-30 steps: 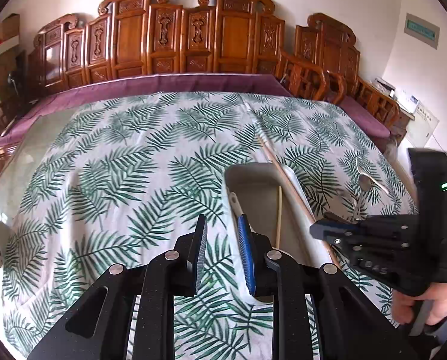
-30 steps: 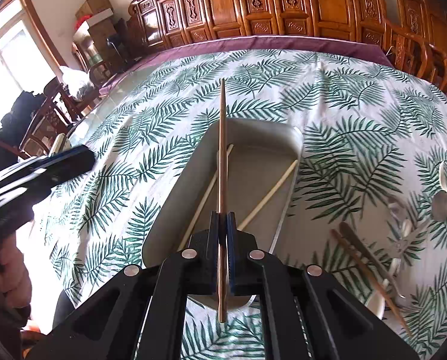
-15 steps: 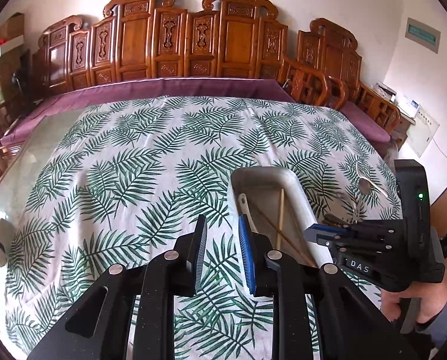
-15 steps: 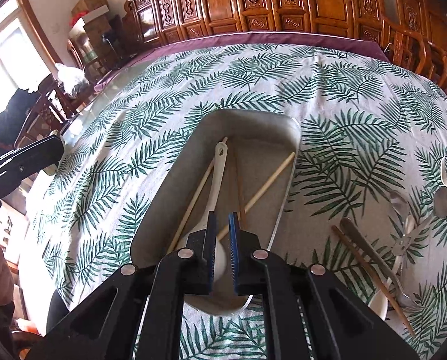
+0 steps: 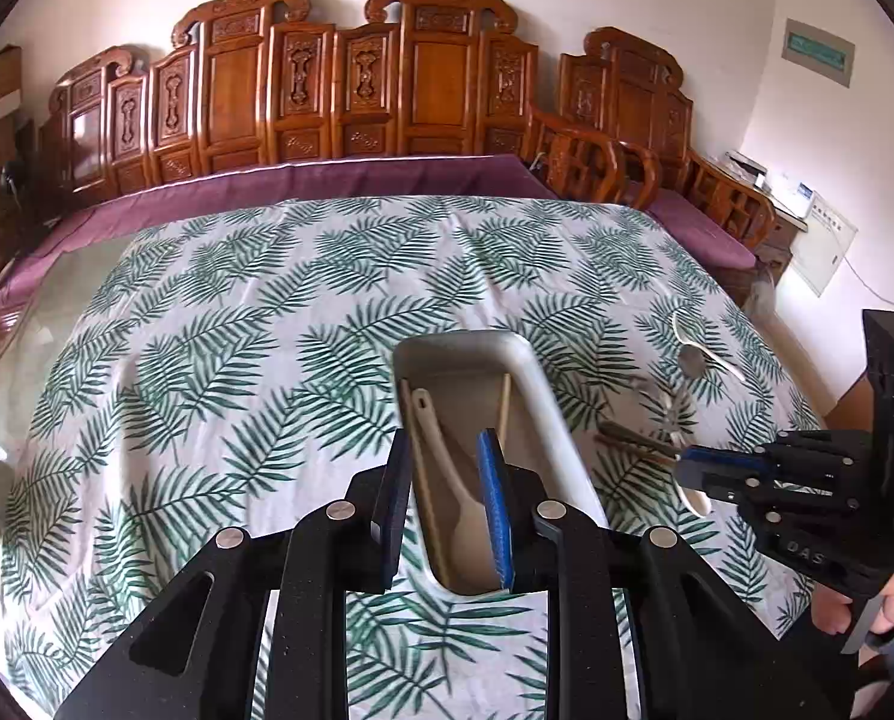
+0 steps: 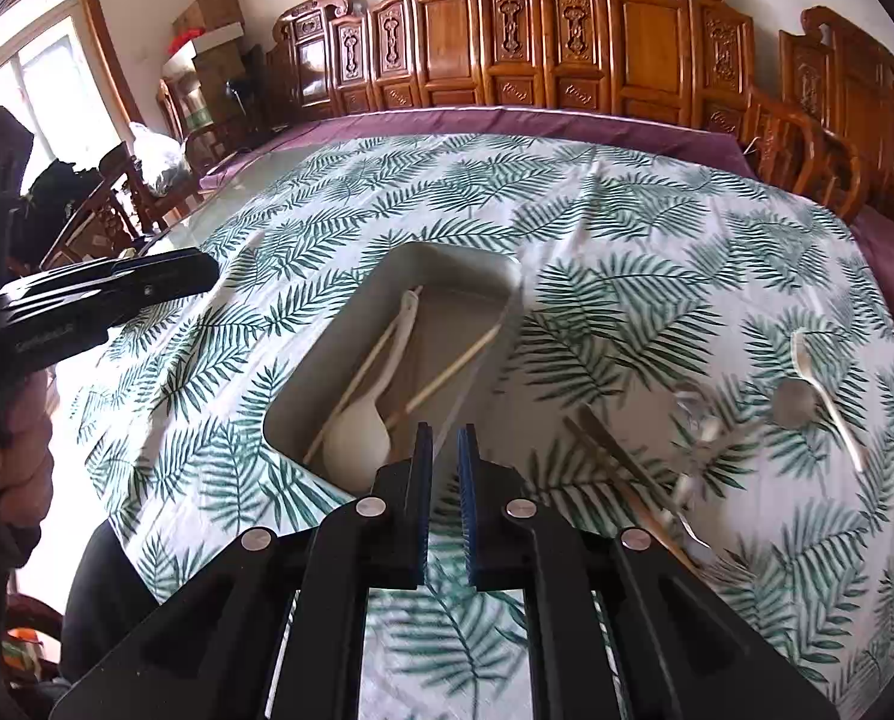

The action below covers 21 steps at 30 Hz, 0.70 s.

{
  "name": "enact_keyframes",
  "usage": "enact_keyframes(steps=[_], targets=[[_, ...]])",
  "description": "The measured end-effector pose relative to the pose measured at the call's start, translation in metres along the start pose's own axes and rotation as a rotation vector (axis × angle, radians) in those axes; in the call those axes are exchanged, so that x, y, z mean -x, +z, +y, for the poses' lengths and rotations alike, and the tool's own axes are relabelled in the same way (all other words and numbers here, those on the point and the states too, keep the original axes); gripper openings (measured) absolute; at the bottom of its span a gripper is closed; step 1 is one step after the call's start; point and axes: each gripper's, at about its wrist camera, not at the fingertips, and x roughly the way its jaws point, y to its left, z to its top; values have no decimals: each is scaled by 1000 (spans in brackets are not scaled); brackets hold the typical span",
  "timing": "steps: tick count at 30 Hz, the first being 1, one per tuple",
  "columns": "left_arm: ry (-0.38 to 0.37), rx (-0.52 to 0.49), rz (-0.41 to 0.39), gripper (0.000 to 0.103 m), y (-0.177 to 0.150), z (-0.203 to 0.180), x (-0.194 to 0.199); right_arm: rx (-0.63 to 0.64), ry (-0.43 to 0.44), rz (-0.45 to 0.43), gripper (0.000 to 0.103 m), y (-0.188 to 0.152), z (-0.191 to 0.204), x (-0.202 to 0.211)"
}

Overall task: Organize utensils
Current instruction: 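Lower the brown chopstick into the grey tray and open the right tool, then withdraw both tools from the tray back toward the utensil pile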

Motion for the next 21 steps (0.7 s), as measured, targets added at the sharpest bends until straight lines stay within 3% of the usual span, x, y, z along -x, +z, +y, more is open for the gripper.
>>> enact_keyframes(steps=[14, 16, 21], targets=[[-21, -69, 19, 29, 3, -46, -3, -84, -117, -34, 10, -42, -76, 50], [-22, -76, 23, 37, 3, -52, -5, -104, -133, -37, 10, -46, -89, 53], [-34, -85, 33, 44, 4, -67, -13, -136, -178, -46, 10, -52, -119, 61]])
